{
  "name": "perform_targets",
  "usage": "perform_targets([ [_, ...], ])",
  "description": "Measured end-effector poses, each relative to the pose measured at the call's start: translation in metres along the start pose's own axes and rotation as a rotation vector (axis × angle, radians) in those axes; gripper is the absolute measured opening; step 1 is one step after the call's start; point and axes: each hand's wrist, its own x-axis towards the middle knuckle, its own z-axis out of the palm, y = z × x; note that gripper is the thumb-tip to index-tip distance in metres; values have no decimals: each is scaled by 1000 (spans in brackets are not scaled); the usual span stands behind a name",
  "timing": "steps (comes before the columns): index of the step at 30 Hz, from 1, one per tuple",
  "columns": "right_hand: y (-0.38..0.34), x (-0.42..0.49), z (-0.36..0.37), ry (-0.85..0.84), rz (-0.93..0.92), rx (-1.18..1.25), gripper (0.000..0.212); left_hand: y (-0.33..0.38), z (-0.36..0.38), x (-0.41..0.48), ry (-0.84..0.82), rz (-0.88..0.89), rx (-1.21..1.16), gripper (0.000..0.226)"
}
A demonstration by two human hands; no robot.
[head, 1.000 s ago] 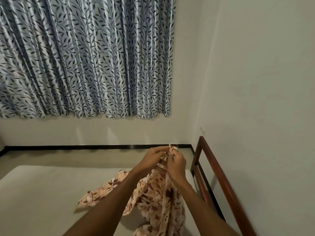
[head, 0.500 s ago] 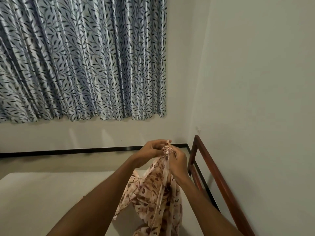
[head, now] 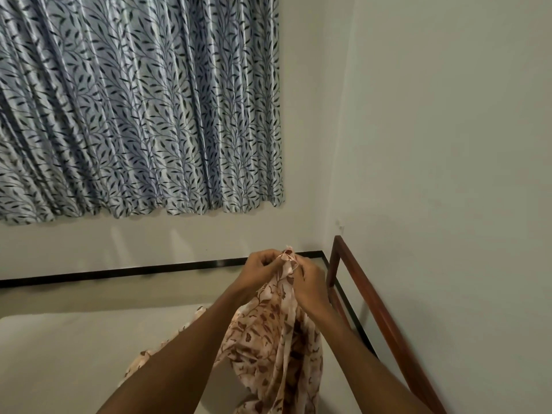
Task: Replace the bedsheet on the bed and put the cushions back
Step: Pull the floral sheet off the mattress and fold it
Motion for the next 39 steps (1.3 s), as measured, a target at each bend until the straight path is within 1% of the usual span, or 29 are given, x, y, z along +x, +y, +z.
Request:
perform_targets([
  [3, -5, 1, -2, -13, -23, 13, 35, 0, 4, -1, -14, -4, -68, 29],
  [6, -7, 2, -6, -22, -40, 18, 37, -1, 6, 2, -42, -13, -66, 31],
  [10, -9, 2, -8, -6, -29, 62, 36, 0, 7, 10, -86, 11, 16, 38],
  [14, -8, 1, -13, 18, 23, 93, 36, 11, 8, 21, -129, 107, 198, 39],
  [16, -11, 2, -15, 40, 29, 96, 38, 21, 8, 27, -133, 153, 253, 41],
  [19, -15, 4, -17, 47, -1, 63, 39, 43, 8, 36, -53, 201, 243, 31],
  [21, -12, 2, -18, 38, 21, 10, 38, 62, 5, 46, 13, 233, 204, 31],
  [23, 0, -3, -15, 16, 109, -51, 32, 80, -1, 56, 68, 265, 173, 37],
  [25, 17, -11, -10, -54, 233, -231, 16, 98, -8, 64, 94, 279, 124, 41],
  [26, 25, -15, -9, -98, 286, -318, 10, 108, -11, 67, 100, 295, 101, 39],
  [28, 42, -24, -7, -102, 359, -367, 10, 125, -17, 73, 131, 349, 74, 31],
  [30, 54, -32, -7, -94, 398, -385, 13, 138, -24, 79, 177, 388, 76, 29],
  [32, 69, -36, -5, -95, 381, -453, 22, 146, -31, 84, 212, 402, 80, 38],
  [34, 81, -36, -4, -89, 375, -482, 22, 154, -40, 86, 264, 398, 58, 44],
  [36, 92, -35, -2, -37, 384, -441, 12, 165, -49, 86, 308, 412, 33, 41],
  [37, 94, -36, -3, 12, 388, -395, 3, 171, -53, 86, 329, 410, 31, 39],
  [38, 93, -37, -3, 74, 381, -351, 8, 176, -57, 88, 343, 409, 32, 39],
  [39, 90, -38, 0, 136, 348, -309, 17, 180, -60, 88, 345, 415, 36, 39],
])
